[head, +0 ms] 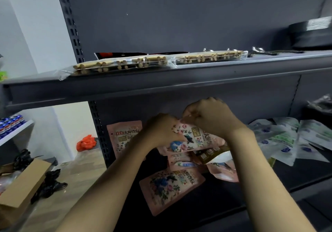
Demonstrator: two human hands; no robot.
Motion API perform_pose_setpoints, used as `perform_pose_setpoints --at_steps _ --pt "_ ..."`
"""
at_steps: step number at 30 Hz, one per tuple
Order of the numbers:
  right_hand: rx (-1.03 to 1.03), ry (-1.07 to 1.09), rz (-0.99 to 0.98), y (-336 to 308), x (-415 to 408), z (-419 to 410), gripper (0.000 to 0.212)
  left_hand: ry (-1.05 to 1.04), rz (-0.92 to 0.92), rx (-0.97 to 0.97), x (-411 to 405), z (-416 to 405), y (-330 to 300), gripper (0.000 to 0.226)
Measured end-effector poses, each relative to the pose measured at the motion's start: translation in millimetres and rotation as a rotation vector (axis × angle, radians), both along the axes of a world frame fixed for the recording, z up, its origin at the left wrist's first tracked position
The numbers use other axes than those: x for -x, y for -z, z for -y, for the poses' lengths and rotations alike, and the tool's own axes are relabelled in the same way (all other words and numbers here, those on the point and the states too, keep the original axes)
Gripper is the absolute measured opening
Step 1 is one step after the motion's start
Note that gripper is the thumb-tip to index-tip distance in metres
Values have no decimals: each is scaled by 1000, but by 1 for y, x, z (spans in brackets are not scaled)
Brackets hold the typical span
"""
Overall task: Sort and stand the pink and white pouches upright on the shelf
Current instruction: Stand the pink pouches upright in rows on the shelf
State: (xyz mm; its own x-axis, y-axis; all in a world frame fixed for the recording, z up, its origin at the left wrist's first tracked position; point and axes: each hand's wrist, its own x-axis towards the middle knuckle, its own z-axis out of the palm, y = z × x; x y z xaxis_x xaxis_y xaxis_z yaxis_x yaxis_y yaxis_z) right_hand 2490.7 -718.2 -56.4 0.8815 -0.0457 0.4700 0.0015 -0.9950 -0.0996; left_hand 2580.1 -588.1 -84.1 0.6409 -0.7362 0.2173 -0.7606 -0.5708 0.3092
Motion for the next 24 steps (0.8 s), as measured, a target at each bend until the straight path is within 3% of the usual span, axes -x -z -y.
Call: perform_pose_setpoints --at_steps 4,7,9,10,13,15,18,21,24 --pt "-156 27 481 12 -11 1 26 -17 -329 263 -5 -15 19 21" --pt "-432 34 595 18 -20 1 21 -57 -631 534 -5 -31 27 24" --pt "-730 -37 557 25 -22 -5 20 -74 -750 694 -4 -39 30 25" --pt "-842 -85 507 30 -22 -10 30 -79 -776 760 -5 -43 32 25" --pt "-1141 -287 182 45 -25 -25 68 -99 -768 886 -5 -54 33 28" --pt "-1263 -461 -67 59 -32 -35 64 -96 -738 928 -7 -63 36 27" --pt "-1085 -549 -281 76 -43 -50 37 -119 -720 959 -9 -77 42 18" --pt "-944 -476 -264 85 -53 -60 28 -156 -701 912 -12 -92 48 22" --pt "-774 -384 -252 90 -63 -68 28 -159 -702 722 -15 -104 53 40"
